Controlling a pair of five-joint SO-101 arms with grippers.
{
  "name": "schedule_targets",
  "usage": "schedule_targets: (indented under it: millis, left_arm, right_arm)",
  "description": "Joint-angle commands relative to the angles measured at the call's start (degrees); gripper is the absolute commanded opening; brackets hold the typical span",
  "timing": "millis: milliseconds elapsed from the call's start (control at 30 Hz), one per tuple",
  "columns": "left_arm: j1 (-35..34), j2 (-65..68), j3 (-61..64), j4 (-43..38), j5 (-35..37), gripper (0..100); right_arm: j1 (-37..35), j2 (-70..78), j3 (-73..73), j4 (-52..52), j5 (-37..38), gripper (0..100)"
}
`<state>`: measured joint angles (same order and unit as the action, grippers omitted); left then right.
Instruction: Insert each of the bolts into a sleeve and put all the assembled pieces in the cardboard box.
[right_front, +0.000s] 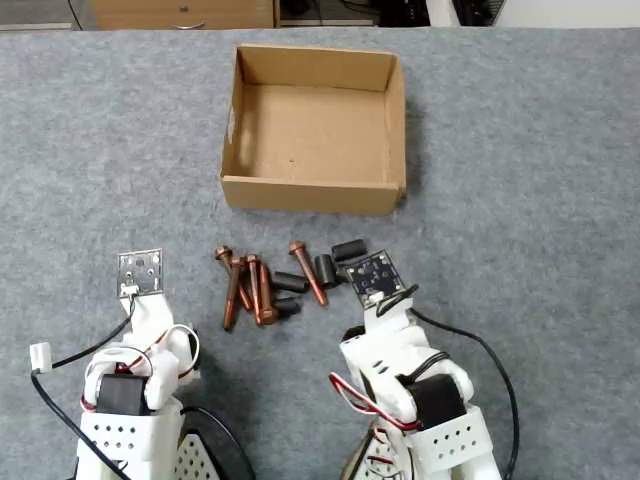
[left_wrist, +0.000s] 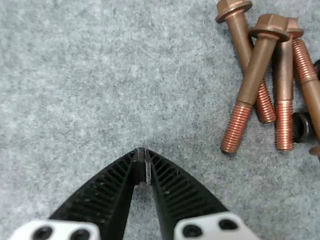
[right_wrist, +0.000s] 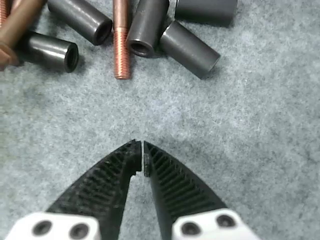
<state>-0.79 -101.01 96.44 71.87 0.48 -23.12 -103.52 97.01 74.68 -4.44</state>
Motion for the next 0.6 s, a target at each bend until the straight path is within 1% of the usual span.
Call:
schedule_targets:
  millis: [0, 367, 467, 567]
  left_arm:
    - [0.7, -1.9, 0.5, 0.3, -0.6, 2]
    - [0.8, -2.0, 0.5, -0.2, -0.4, 2]
    - [0.4, -2.0, -2.2, 0.3, -0.4, 2]
    - [-1.0, -1.9, -8.7, 1.2, -0.4, 2]
  right_arm:
    - [-0.6, -5.0, -0.1, 0.0, 0.2, 0.5]
    - [-0.4, -5.1, -1.1, -0.4, 0.3, 0.5]
    - [0.3, -5.0, -7.1, -0.3, 0.5, 0.5]
    - [4.0, -5.0, -14.4, -0.8, 0.5, 0.5]
